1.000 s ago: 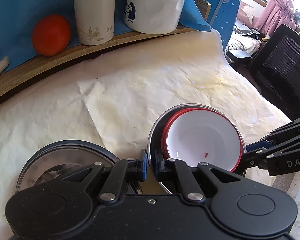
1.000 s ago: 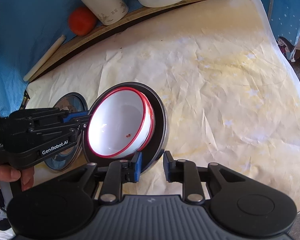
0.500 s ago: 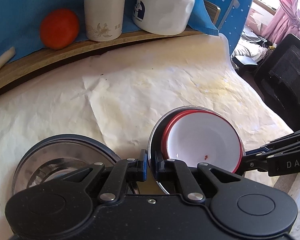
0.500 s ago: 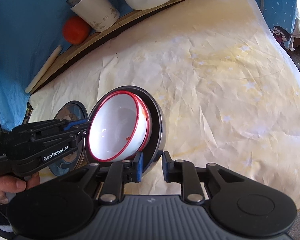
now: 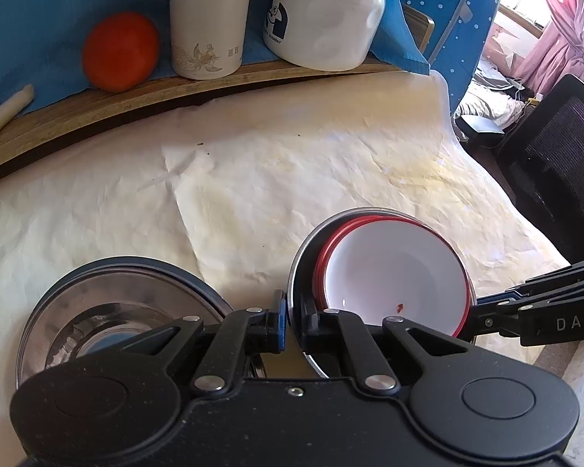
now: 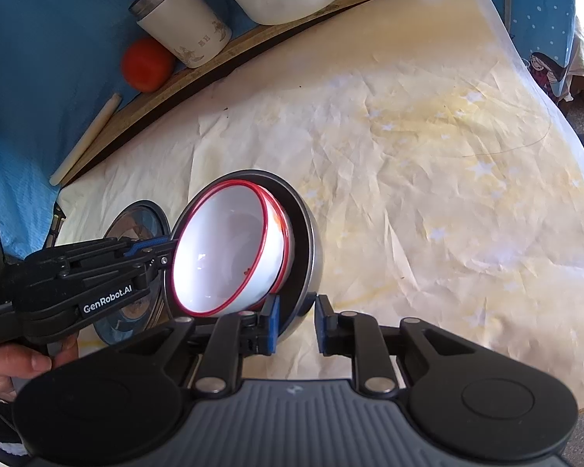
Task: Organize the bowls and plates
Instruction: 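Lift the steel bowl with both tools and carry it over the plate stack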
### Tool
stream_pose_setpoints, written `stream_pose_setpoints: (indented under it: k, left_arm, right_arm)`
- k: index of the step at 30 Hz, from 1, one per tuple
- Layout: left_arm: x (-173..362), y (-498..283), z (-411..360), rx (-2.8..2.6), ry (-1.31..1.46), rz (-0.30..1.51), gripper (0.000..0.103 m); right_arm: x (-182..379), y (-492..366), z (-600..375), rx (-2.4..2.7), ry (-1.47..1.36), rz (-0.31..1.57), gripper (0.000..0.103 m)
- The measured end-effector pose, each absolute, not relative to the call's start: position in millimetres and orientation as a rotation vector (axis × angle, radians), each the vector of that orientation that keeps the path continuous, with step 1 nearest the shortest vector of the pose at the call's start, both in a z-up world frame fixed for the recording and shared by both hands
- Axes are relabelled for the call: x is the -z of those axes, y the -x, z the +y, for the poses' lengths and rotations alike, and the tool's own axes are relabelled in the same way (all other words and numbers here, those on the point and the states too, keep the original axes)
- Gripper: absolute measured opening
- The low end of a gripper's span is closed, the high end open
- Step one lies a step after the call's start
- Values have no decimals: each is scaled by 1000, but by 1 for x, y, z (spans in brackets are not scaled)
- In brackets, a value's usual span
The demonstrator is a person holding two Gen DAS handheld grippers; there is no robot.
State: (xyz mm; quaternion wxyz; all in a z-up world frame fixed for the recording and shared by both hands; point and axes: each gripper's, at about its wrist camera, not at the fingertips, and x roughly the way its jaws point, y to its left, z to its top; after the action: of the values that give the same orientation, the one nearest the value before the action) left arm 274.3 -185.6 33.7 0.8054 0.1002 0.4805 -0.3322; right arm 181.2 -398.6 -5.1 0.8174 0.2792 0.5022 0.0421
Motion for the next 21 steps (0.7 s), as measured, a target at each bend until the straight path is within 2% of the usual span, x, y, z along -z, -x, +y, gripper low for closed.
stream_pose_setpoints:
  k: [21]
  left_arm:
    - [-42,-273,-187,702,-167,1024,4]
  right_arm:
    - [-4,-174,-405,-61,-624,1041,20]
